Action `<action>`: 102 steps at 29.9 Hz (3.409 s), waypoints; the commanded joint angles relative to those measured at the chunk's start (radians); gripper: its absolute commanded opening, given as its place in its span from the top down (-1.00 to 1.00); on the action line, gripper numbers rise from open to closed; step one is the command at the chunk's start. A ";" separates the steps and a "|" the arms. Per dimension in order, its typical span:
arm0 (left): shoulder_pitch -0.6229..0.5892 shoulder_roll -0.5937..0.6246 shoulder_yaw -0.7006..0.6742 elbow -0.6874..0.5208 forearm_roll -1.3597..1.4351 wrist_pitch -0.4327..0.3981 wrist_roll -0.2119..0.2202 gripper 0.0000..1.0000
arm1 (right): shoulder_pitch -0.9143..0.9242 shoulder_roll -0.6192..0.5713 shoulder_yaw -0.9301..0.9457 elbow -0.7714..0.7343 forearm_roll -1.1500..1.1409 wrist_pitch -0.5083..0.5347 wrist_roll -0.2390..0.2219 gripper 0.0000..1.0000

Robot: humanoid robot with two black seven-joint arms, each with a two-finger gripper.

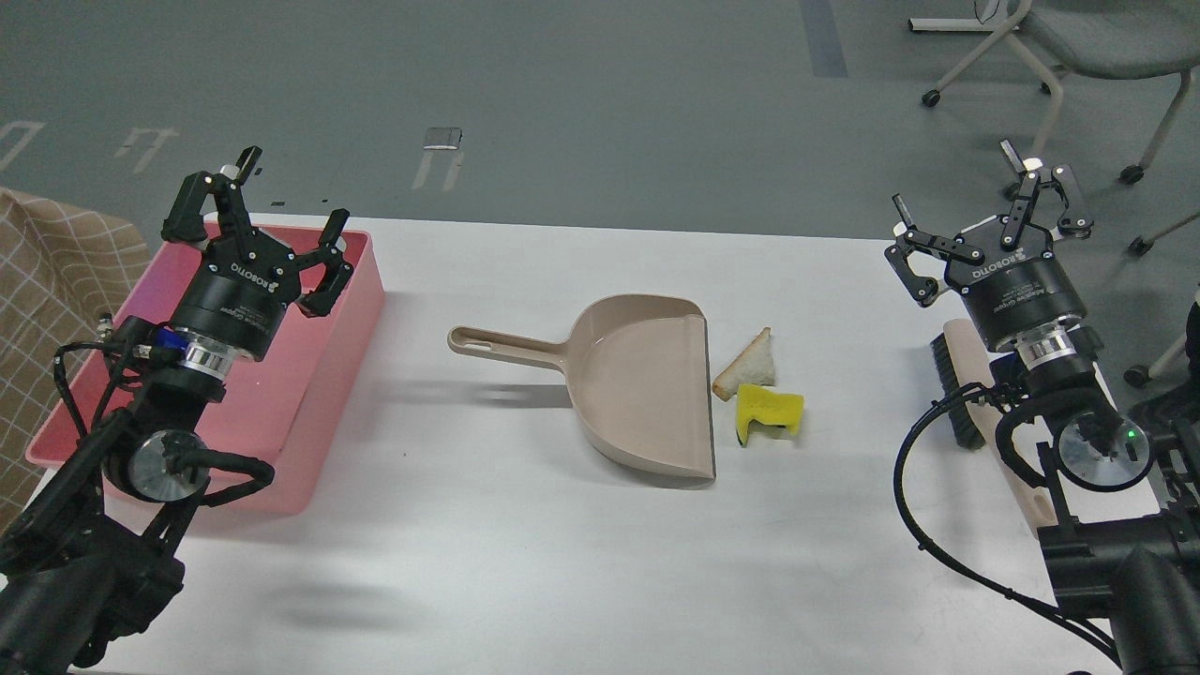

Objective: Sweep and dump garbage into bin
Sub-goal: 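Raise the left gripper and begin moving it away from the pink bin, then move the left gripper down toward the dustpan handle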

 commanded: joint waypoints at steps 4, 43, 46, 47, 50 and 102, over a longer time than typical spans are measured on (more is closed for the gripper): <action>-0.001 0.002 -0.003 0.000 0.000 0.000 -0.001 -0.96 | 0.002 0.000 0.000 0.005 -0.001 0.000 -0.002 -1.00; 0.048 0.151 0.063 -0.316 0.257 0.320 0.008 -0.96 | 0.000 -0.021 -0.001 0.005 0.000 0.000 -0.007 -1.00; 0.086 0.218 0.124 -0.423 0.268 0.436 0.023 -0.96 | 0.000 -0.020 -0.001 0.005 0.000 0.000 -0.007 -1.00; 0.103 0.244 0.146 -0.465 0.268 0.455 0.028 -0.97 | 0.000 -0.021 -0.001 0.005 0.000 0.000 -0.007 -1.00; 0.147 0.272 0.178 -0.543 0.270 0.501 0.049 -0.96 | 0.002 -0.021 -0.003 0.005 -0.001 0.000 -0.007 -1.00; 0.227 0.099 0.514 -0.454 0.644 0.947 0.072 -0.96 | 0.005 -0.018 -0.011 0.002 -0.001 0.000 -0.009 -1.00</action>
